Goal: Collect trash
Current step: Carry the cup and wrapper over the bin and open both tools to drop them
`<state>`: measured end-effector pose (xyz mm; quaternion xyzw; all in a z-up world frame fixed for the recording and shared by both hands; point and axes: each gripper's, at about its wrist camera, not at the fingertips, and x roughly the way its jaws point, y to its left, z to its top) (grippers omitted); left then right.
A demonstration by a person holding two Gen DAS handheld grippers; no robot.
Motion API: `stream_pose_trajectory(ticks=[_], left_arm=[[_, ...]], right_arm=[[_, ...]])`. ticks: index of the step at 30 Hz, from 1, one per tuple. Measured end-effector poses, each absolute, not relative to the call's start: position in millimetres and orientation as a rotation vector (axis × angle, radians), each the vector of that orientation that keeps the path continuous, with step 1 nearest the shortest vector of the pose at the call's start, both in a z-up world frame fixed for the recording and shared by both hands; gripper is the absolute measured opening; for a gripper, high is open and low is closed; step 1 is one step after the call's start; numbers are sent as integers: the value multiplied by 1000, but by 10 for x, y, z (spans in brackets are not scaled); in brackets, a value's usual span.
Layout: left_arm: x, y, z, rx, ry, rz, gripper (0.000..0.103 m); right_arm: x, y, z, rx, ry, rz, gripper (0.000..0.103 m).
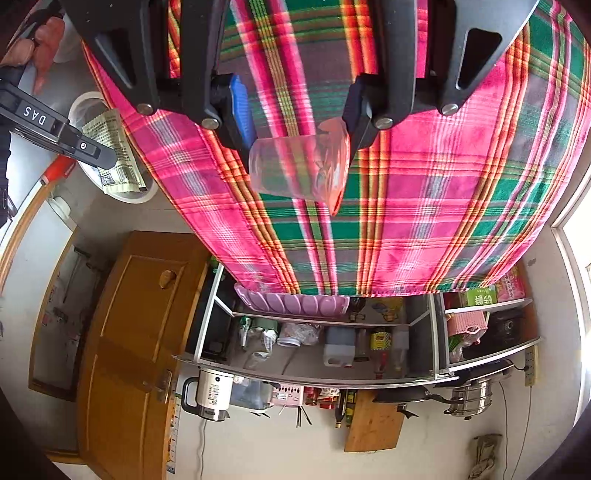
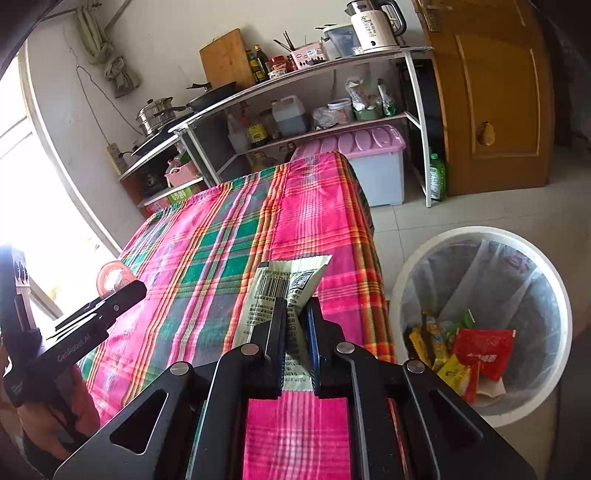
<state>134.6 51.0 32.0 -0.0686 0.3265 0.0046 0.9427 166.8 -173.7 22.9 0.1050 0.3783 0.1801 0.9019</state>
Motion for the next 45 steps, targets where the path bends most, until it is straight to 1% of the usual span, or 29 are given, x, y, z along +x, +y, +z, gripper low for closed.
stream_pose_trajectory(ticks=[11, 24, 45], left_arm=[[1292, -87, 390, -109, 661, -115, 43], [1542, -701, 397, -72, 666, -238, 43], [2082, -1435, 6, -36, 777, -368, 44]], right_arm=[[1479, -2177, 261, 245, 755, 315, 11], [1458, -2746, 175, 294, 744, 210, 11], [1705, -3375, -219, 368, 812, 76, 11]])
